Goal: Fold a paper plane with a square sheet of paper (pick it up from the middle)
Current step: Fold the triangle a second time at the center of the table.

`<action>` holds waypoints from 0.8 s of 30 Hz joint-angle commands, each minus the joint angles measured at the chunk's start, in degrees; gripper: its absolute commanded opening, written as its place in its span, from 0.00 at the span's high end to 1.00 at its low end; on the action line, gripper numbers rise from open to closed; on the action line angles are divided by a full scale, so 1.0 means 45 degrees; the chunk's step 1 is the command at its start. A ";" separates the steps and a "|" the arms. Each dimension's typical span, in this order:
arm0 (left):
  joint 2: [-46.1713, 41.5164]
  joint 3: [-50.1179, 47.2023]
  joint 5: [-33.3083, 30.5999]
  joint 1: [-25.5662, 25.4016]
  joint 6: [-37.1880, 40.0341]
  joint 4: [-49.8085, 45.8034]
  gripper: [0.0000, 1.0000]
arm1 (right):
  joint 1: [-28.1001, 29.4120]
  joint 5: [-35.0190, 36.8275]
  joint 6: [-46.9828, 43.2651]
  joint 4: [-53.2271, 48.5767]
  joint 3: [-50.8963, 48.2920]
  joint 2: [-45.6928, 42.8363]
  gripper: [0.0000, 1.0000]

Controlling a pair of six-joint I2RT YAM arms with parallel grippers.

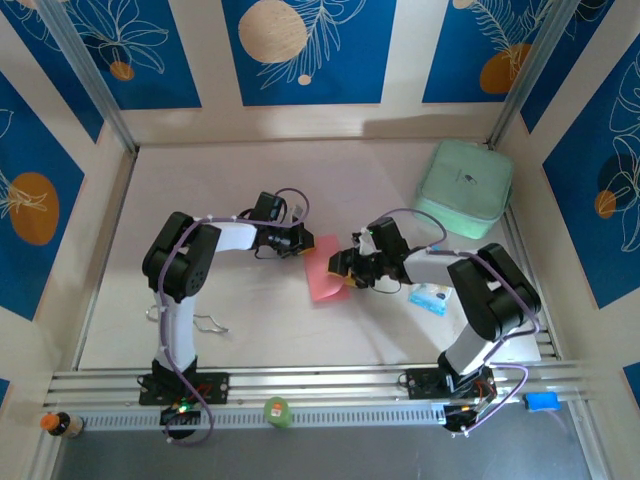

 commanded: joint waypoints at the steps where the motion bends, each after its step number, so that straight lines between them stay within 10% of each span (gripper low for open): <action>1: 0.0239 -0.0022 -0.0483 0.0050 -0.0003 -0.1075 0.90 | -0.0233 -0.1374 -0.0495 0.0610 0.0219 0.0331 0.47; 24: 0.0059 0.0154 -0.0353 0.0011 0.0041 -0.1203 0.89 | -0.1064 -0.3338 -0.1761 0.0316 0.1179 0.1943 0.70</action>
